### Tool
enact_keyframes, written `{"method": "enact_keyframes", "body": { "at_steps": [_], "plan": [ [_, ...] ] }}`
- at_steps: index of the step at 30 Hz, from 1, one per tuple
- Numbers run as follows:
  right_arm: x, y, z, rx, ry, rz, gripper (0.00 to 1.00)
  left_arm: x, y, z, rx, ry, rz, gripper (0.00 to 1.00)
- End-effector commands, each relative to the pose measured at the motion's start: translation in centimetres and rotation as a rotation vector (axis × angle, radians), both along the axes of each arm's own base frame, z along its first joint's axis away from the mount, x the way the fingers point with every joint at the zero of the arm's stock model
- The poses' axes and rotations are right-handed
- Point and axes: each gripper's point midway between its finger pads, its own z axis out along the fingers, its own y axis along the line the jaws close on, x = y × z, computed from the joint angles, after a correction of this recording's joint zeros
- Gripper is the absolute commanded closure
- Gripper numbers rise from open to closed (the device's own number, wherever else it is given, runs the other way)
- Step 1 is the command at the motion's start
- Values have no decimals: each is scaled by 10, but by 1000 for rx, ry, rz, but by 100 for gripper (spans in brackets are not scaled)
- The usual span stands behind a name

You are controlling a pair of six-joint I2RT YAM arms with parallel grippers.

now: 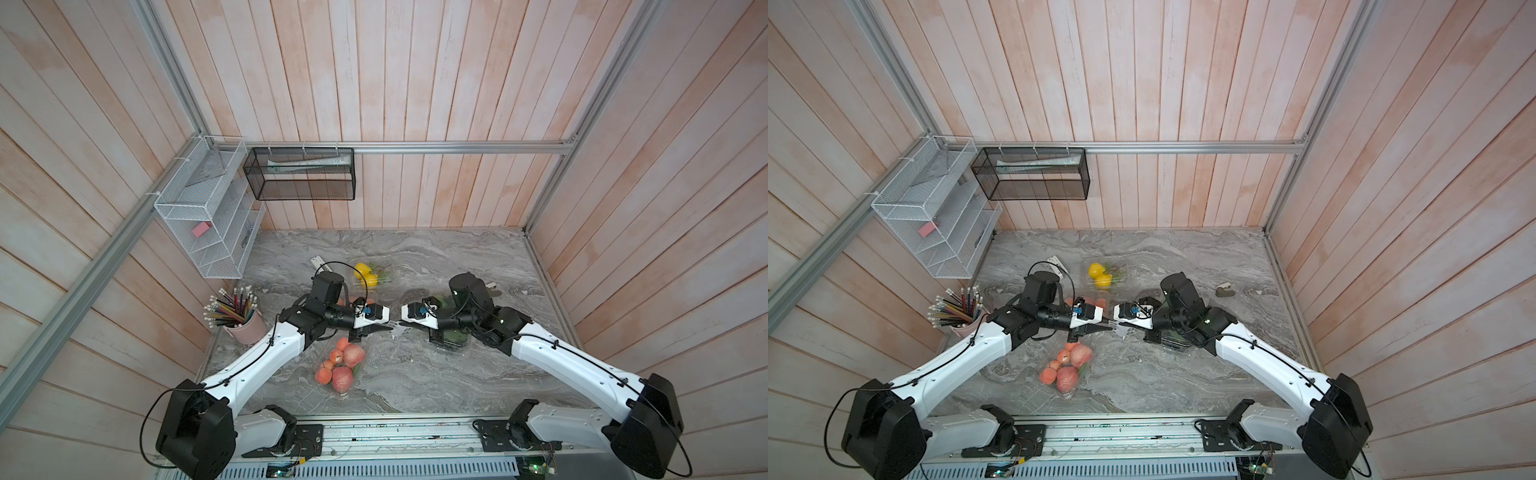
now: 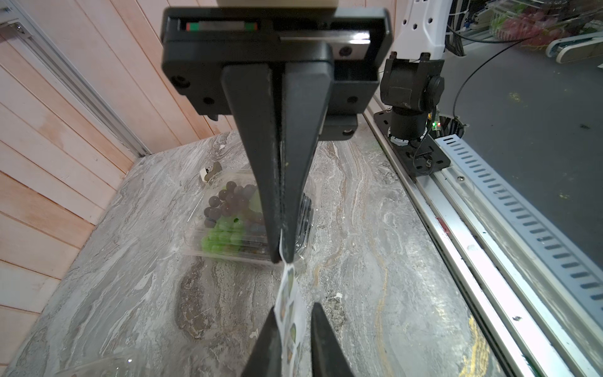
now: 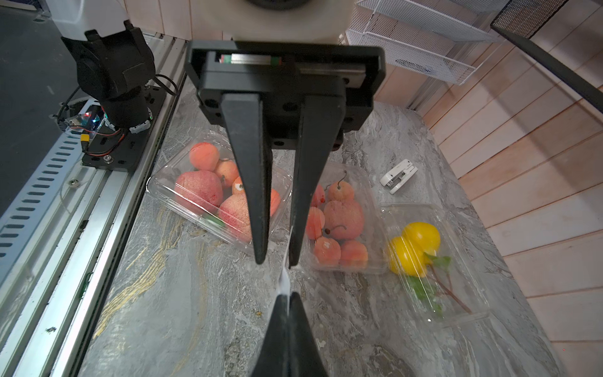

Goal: Label fruit boxes
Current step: Adjust the label sticker.

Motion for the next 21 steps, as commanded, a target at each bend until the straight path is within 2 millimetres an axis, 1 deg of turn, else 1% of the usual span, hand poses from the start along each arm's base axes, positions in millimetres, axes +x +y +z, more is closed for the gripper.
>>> {"method": "enact_keyframes", "body": {
  "at_steps": [1,8,15,18,21],
  "plan": [
    [-3,-3,9,17,-14,13,100,1,1,-8,18,2,12,83],
    [-4,-4,12,23,-17,21,100,0,0,-9,11,11,3,83],
    [-7,-3,12,29,-9,36,100,-1,-1,-6,4,18,-5,94],
    [-7,-3,14,38,-11,37,100,0,-1,-8,6,20,-4,94],
    [-7,-2,14,41,-11,39,100,-1,-1,-8,5,19,-5,99]
  ]
}}
